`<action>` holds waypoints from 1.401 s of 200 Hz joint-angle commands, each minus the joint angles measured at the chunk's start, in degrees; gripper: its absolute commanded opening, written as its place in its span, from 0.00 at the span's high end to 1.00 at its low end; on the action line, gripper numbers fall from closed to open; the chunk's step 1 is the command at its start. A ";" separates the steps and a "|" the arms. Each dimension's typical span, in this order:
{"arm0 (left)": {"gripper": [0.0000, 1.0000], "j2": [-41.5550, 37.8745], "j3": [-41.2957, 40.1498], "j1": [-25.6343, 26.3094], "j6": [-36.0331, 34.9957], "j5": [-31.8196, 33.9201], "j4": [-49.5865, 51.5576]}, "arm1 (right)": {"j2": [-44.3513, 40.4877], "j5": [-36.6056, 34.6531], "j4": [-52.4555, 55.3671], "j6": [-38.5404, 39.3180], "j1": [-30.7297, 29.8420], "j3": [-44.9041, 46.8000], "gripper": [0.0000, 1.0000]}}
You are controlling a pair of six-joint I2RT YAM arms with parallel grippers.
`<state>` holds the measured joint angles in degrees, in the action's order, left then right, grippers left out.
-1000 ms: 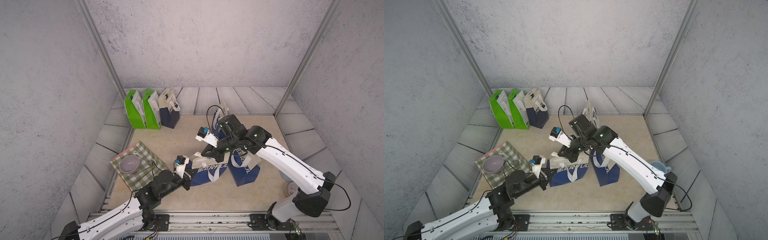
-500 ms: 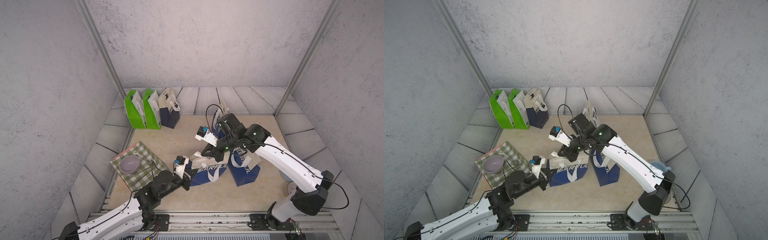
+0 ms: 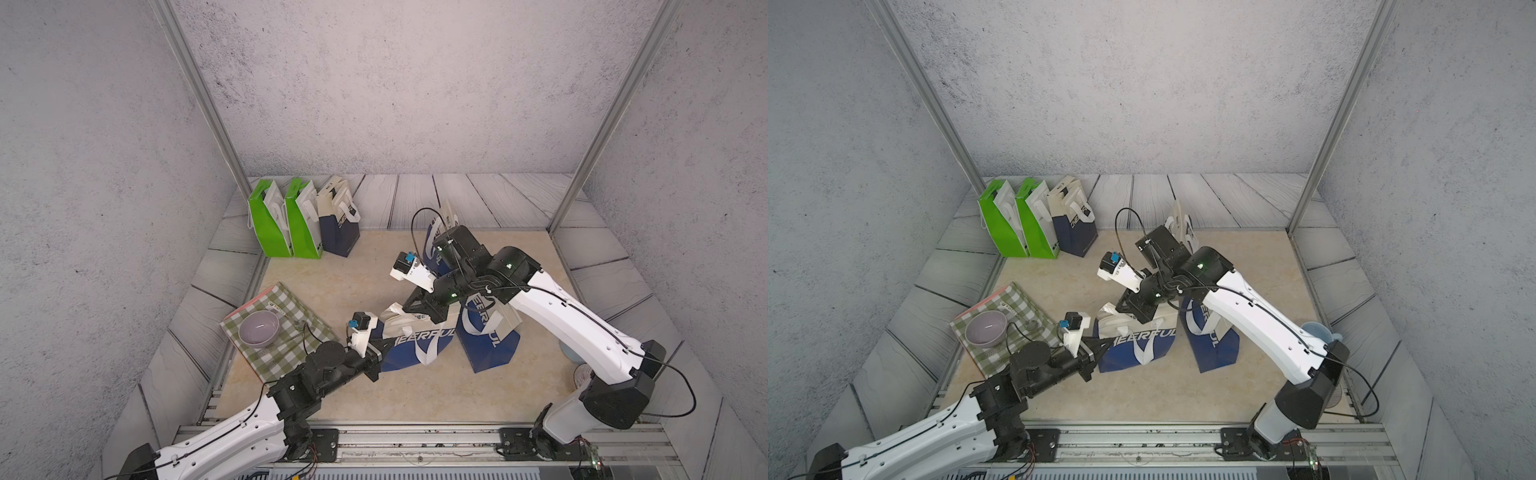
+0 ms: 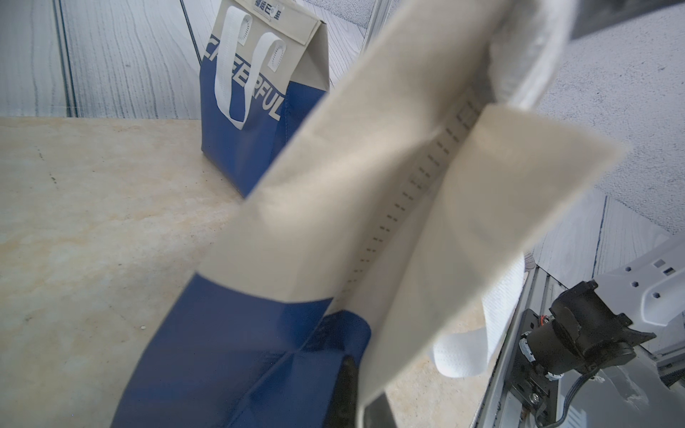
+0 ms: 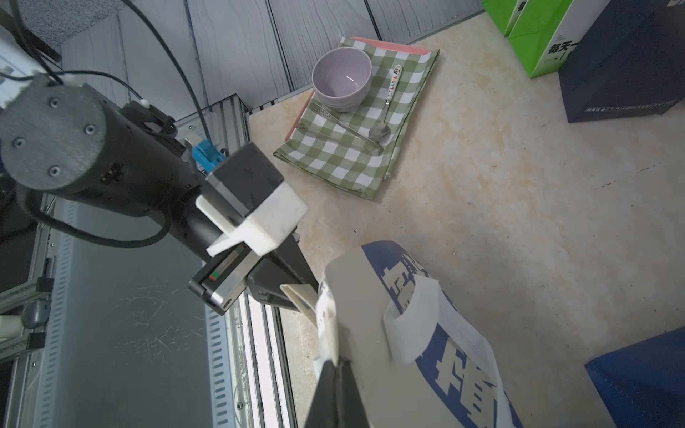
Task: Open the takeout bag
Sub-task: Open the takeout bag at the center of the board.
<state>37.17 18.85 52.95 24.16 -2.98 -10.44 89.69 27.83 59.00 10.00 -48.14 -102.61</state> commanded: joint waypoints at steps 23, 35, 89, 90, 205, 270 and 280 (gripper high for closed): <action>1.00 1.24 -0.86 -0.01 -1.09 1.91 2.88 | -0.39 -0.93 1.48 -0.11 1.22 -2.16 1.00; 1.00 1.34 -0.91 -0.04 -1.05 1.72 2.90 | -0.31 -0.83 1.64 -0.09 1.31 -2.31 1.00; 1.00 0.20 -0.75 0.02 -1.68 1.87 4.25 | 1.44 -1.76 4.49 0.53 1.39 -5.23 1.00; 1.00 0.19 -0.75 -0.05 -1.71 1.87 4.23 | 1.40 -1.79 4.52 0.54 1.43 -5.23 1.00; 1.00 0.49 -1.22 -0.06 -1.85 1.71 4.25 | 6.76 -4.51 12.41 2.66 1.42 -14.86 1.00; 1.00 0.67 -1.55 -0.10 -1.65 2.27 3.84 | 10.82 -6.16 15.92 3.45 1.46 -20.16 1.00; 1.00 0.63 -1.46 -0.11 -1.64 2.27 3.84 | 10.39 -5.43 15.05 3.31 1.47 -19.30 1.00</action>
<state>37.91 17.91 52.84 22.92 -1.30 -8.62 100.86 22.31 73.67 12.69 -46.96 -121.75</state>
